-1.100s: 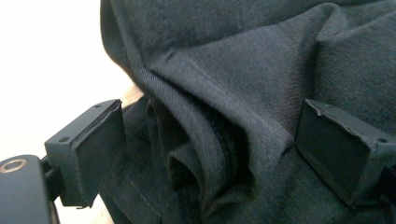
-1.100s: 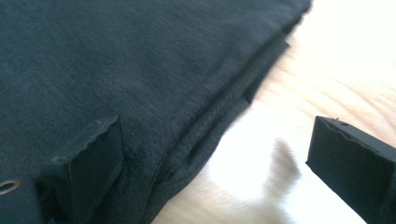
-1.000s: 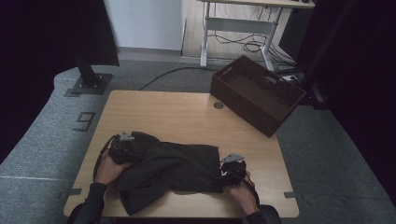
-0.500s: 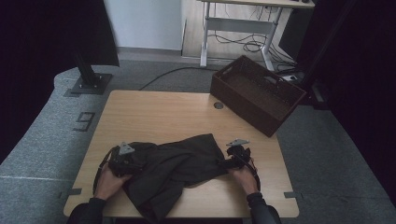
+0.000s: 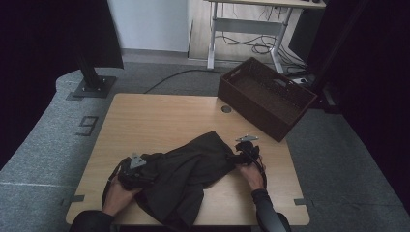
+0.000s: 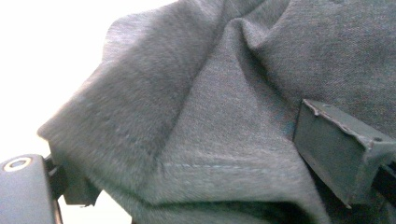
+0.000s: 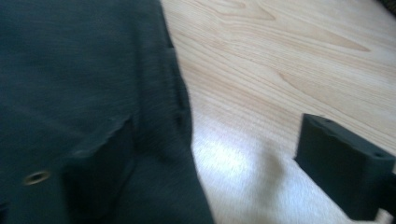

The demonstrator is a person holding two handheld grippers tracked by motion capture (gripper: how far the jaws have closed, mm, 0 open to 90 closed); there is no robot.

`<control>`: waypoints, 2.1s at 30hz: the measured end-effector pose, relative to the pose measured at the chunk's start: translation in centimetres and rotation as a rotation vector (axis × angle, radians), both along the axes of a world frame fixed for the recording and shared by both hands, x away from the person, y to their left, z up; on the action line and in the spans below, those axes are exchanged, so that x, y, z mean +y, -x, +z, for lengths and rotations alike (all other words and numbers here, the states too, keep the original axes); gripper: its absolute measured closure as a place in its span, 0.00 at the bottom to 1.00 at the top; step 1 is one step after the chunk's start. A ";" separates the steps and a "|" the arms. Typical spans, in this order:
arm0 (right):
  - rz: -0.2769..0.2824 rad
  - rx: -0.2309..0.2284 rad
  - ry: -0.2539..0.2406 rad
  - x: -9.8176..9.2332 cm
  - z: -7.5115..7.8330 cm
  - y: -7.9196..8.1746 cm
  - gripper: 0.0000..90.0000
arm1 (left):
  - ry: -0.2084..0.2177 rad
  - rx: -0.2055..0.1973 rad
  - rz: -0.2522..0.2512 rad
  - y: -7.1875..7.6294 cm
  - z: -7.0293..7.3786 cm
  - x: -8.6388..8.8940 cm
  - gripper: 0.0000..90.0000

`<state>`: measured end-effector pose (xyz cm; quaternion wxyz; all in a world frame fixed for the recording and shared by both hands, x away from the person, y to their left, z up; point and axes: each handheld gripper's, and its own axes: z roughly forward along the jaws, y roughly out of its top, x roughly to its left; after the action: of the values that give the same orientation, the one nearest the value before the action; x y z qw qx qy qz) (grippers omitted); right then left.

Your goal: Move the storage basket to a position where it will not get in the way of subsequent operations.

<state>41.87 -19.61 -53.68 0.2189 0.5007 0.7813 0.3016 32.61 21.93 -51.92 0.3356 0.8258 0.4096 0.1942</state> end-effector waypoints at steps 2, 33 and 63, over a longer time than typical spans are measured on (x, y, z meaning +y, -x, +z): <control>0.006 -0.015 -0.004 -0.3 0.6 0.9 0.15 | 0.012 -0.006 -0.010 0.1 0.8 0.3 0.12; 0.189 0.072 -0.133 4.5 0.2 7.7 0.46 | -0.040 0.061 -0.041 -7.0 0.6 0.7 0.40; 0.276 0.055 -0.143 3.2 3.6 7.6 0.32 | -0.070 0.004 -0.116 -6.6 2.8 -4.2 0.25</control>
<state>34.23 -16.38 -50.07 0.1177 0.4112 0.8248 0.3697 39.24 17.72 -49.07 0.3165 0.8598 0.3547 0.1866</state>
